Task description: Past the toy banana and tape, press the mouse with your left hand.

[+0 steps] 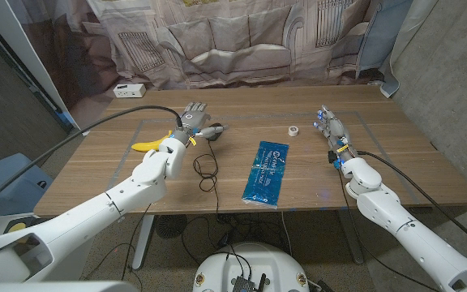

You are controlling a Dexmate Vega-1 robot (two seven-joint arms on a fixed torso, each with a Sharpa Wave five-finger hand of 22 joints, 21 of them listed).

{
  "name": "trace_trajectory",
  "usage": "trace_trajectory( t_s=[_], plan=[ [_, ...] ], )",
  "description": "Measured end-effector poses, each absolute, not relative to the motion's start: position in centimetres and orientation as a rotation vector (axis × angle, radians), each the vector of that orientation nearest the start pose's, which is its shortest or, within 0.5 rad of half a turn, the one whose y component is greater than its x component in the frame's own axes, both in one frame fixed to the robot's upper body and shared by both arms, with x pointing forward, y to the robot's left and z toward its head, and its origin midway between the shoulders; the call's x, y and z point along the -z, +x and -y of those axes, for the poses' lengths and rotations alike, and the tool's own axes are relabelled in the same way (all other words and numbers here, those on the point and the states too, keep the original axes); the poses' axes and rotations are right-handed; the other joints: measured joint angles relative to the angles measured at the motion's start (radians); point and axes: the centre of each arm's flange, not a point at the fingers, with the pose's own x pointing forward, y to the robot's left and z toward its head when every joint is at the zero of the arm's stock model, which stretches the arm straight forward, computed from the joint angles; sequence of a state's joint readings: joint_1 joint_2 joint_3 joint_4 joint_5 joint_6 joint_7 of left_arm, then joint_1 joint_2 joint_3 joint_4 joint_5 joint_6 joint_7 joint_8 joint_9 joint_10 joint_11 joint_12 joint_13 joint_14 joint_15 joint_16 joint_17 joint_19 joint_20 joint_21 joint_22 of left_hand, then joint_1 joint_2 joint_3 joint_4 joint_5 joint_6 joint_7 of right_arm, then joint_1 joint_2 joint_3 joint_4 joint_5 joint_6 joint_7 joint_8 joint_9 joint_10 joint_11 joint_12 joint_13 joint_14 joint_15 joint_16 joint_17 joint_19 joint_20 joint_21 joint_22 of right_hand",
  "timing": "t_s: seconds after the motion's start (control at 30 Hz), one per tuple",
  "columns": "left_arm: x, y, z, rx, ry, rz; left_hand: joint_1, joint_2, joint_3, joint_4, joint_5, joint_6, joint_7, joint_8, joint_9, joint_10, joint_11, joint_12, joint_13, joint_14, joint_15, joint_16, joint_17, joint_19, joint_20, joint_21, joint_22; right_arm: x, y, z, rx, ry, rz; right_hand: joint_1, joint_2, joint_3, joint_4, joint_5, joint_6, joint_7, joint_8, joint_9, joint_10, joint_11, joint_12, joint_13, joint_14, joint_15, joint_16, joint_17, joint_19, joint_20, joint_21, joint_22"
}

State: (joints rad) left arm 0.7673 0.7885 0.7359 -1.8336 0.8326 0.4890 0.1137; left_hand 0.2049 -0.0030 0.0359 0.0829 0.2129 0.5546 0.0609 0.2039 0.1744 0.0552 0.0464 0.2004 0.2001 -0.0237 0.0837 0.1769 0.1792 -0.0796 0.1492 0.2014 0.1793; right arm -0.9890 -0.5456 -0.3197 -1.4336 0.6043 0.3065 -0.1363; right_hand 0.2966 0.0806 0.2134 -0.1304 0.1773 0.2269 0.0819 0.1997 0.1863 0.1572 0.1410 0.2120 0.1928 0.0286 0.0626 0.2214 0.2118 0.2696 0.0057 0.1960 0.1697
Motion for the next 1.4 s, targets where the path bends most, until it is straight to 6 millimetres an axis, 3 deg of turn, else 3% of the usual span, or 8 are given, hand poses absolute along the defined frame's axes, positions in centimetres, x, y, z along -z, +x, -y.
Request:
trace_trajectory(
  t_s=[0.57,0.93,1.4],
  plan=[
    [-0.5,60.0,-20.2,-0.277,1.657,0.592,-0.002,0.001,-0.004,0.004,0.008,0.014,0.007,0.000,0.000,-0.005,-0.005,0.000,0.000,-0.009,-0.009,0.000,0.000,-0.007,-0.004,0.000,0.000,6.0,62.4,30.9,-0.057,0.059,0.599,0.000,0.000,0.000,0.000,0.000,0.000,0.000,0.000,0.000,0.000,0.000,0.000,0.000,0.000,0.000,0.000,0.000,0.000,0.000,0.000,0.000],
    [0.0,60.3,-20.1,-0.261,1.663,0.584,-0.007,0.006,-0.008,0.008,0.008,0.096,-0.007,0.021,0.000,0.000,-0.011,0.010,0.000,-0.003,-0.018,0.009,0.000,-0.007,-0.004,0.000,0.000,6.1,62.3,30.9,-0.053,0.059,0.599,0.000,0.000,0.000,0.000,0.000,0.000,0.000,0.000,0.000,0.000,0.000,0.000,0.000,0.000,0.000,0.000,0.000,0.000,0.000,0.000,0.000],
    [0.6,60.6,-19.9,-0.247,1.668,0.569,-0.013,0.011,-0.008,0.008,0.008,0.112,-0.009,0.021,0.000,0.006,-0.016,0.011,0.000,0.005,-0.027,0.009,0.000,-0.007,-0.004,0.000,0.000,6.1,62.2,30.9,-0.052,0.056,0.595,0.000,0.000,0.000,0.000,0.000,0.000,0.000,0.000,0.000,0.000,0.000,0.000,0.000,0.004,0.004,0.000,0.000,0.000,0.000,0.000,0.000]
  ],
)
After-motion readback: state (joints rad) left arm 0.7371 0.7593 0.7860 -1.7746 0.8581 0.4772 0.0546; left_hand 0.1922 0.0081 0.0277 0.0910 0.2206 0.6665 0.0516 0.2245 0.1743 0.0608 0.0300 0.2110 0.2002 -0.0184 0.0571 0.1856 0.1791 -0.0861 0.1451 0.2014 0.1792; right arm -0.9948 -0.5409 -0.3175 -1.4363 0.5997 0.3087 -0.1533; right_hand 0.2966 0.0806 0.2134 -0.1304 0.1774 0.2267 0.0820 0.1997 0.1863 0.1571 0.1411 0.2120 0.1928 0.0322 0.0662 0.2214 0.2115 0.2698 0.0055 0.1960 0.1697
